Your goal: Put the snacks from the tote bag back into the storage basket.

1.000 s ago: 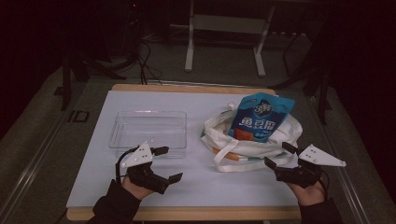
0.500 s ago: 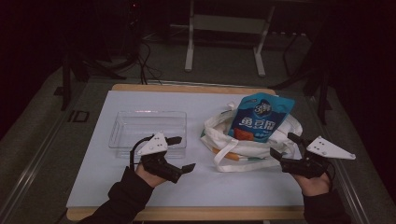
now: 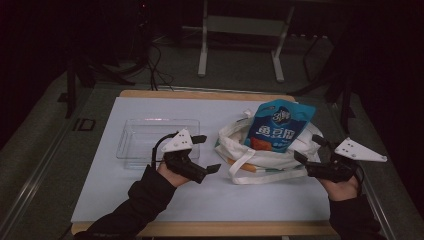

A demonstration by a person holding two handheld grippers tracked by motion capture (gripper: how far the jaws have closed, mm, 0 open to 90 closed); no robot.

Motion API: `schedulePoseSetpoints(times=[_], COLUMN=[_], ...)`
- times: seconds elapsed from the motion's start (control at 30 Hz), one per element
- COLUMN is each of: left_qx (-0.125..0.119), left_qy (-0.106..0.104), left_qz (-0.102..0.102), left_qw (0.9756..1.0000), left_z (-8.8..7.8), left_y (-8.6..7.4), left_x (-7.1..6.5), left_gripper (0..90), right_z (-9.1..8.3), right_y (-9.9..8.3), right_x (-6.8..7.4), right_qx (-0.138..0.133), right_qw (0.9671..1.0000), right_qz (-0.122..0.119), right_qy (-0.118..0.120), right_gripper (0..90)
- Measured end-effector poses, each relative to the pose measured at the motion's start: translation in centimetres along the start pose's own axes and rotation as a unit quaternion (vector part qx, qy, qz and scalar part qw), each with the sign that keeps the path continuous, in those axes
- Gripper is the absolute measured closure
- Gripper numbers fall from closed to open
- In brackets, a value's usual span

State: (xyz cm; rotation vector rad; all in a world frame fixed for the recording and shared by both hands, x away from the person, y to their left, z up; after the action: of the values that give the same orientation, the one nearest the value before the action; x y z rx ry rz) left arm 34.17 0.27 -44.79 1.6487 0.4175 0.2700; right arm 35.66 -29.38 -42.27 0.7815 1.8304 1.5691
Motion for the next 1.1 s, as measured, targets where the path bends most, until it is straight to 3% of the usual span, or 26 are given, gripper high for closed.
schedulePoseSetpoints(times=[0.23,0.5,0.63,0.87,1.1], left_qx=[0.001,0.002,0.01,0.014,0.024], left_qy=[-0.013,-0.017,-0.021,-0.026,-0.041], left_qz=[-0.005,0.01,0.02,0.02,0.018], left_qw=[0.9999,0.9998,0.9995,0.9994,0.9987], left_z=[2.2,4.7,6.4,8.8,10.7], left_y=[0.6,1.4,2.0,2.7,2.7], left_x=[0.7,1.5,2.2,3.3,3.5], left_gripper=[0.0,0.0,0.0,0.0,0.0], right_z=[0.4,0.9,1.4,2.4,3.2], right_y=[0.1,-0.5,-0.8,-1.1,-1.5], right_x=[-1.4,-2.9,-3.8,-5.0,-5.7], right_qx=[0.003,0.01,0.015,0.022,0.031], right_qw=[1.0,0.9999,0.9995,0.9994,0.9986], right_qz=[0.007,0.01,0.027,0.027,0.038], right_qy=[-0.003,-0.006,0.004,0.006,0.016], right_gripper=[13.7,14.2,14.2,14.6,14.5])
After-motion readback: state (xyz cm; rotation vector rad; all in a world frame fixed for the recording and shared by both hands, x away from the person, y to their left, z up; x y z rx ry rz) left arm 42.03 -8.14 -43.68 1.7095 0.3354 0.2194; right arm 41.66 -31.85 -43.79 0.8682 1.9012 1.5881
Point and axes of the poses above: each handheld gripper's, and its own axes: z roughly forward along the jaws, y roughly out of its top, x roughly to its left, the point moved 9 cm from there along z, roughly forward along the jaws, and after that the axes turned 10 degrees about -x, right-handed, at the moved point
